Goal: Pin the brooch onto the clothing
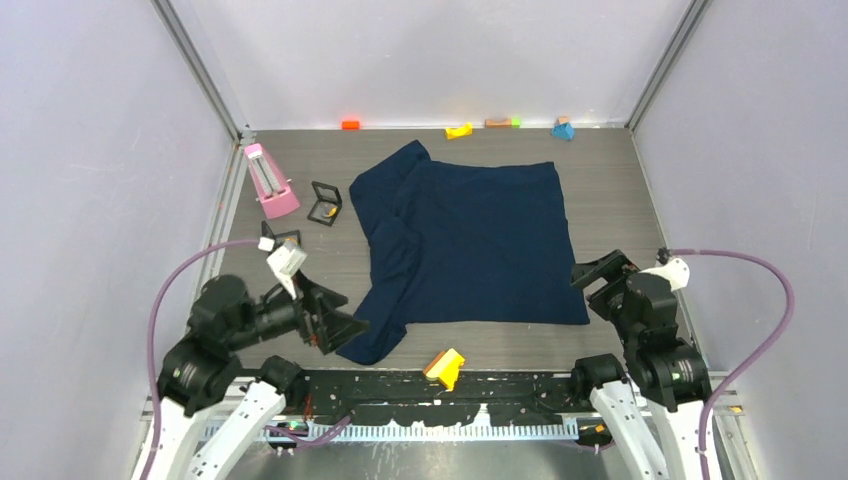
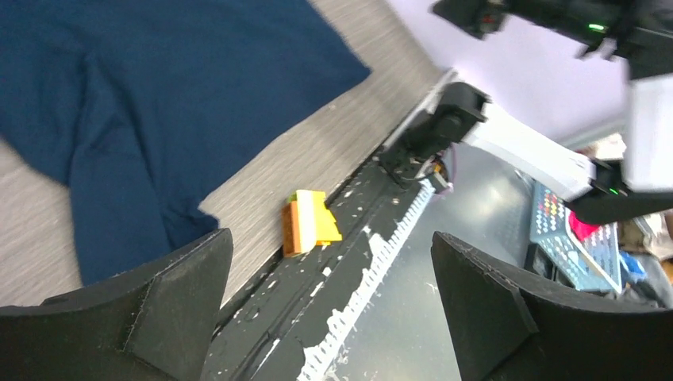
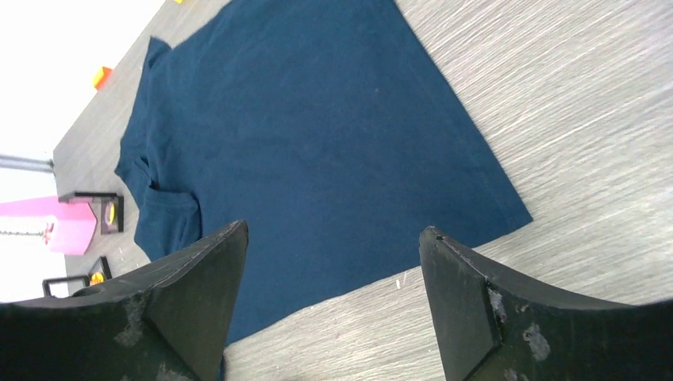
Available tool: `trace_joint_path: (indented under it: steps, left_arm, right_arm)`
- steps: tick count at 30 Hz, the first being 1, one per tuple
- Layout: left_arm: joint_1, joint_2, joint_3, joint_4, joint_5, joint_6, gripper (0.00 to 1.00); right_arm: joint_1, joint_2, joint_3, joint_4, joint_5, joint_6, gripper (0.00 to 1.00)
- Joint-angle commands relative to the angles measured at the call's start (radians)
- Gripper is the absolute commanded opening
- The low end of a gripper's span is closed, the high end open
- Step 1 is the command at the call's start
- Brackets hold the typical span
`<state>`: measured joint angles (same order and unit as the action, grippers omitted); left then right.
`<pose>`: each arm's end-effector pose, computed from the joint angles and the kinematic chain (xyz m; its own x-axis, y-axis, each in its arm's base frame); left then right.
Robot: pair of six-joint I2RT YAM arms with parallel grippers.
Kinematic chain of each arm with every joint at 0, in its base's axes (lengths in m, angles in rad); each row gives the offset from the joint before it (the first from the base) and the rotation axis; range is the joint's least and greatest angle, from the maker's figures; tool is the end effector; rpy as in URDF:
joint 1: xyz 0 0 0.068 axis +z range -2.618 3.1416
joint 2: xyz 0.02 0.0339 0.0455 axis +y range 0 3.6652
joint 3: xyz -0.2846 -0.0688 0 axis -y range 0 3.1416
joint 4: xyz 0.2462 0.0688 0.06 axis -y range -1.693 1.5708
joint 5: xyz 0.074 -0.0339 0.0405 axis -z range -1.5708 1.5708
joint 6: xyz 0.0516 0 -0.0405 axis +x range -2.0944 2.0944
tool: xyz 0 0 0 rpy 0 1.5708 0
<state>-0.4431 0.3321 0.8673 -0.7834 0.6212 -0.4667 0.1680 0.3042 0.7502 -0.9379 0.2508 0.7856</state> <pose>0.0274 -0.0462 0.3550 -0.5844 -0.1277 -0.8014 0.6667 0.4875 -0.5638 0.0554 -0.0036 0.3005 -0.2912 0.6455 -0.7060 0.3673 0.7569 0.5405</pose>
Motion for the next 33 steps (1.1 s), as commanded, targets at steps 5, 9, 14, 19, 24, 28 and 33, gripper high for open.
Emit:
trace_joint_path:
  steps: [5,9,14,19,24,28,33]
  left_arm:
    - [0.001,0.341,-0.069,0.143,-0.341,-0.106,0.99]
    - [0.0,0.441,-0.178,0.446,-0.355,-0.136,0.92]
    - [-0.023,0.686,-0.13,0.545,-0.359,-0.1,0.79]
    - [-0.104,0.881,-0.026,0.623,-0.429,-0.042,0.77]
    - [-0.147,1.054,0.102,0.56,-0.576,0.008,0.81]
    - [-0.158,1.149,0.149,0.564,-0.643,0.053,0.76]
    - [-0.18,1.259,0.19,0.53,-0.662,0.086,0.57]
  right_arm:
    - [-0.003,0.231,-0.038,0.144,-0.228,-0.101,0.84]
    - [-0.002,0.293,-0.128,0.233,-0.31,-0.072,0.77]
    - [0.0,0.348,-0.216,0.332,-0.304,-0.052,0.74]
    - [-0.002,0.42,-0.263,0.392,-0.194,-0.047,0.78]
    - [-0.002,0.497,-0.279,0.437,-0.148,-0.033,0.79]
    - [-0.002,0.504,-0.285,0.44,-0.124,-0.033,0.79]
    - [-0.002,0.488,-0.298,0.445,-0.11,-0.021,0.8]
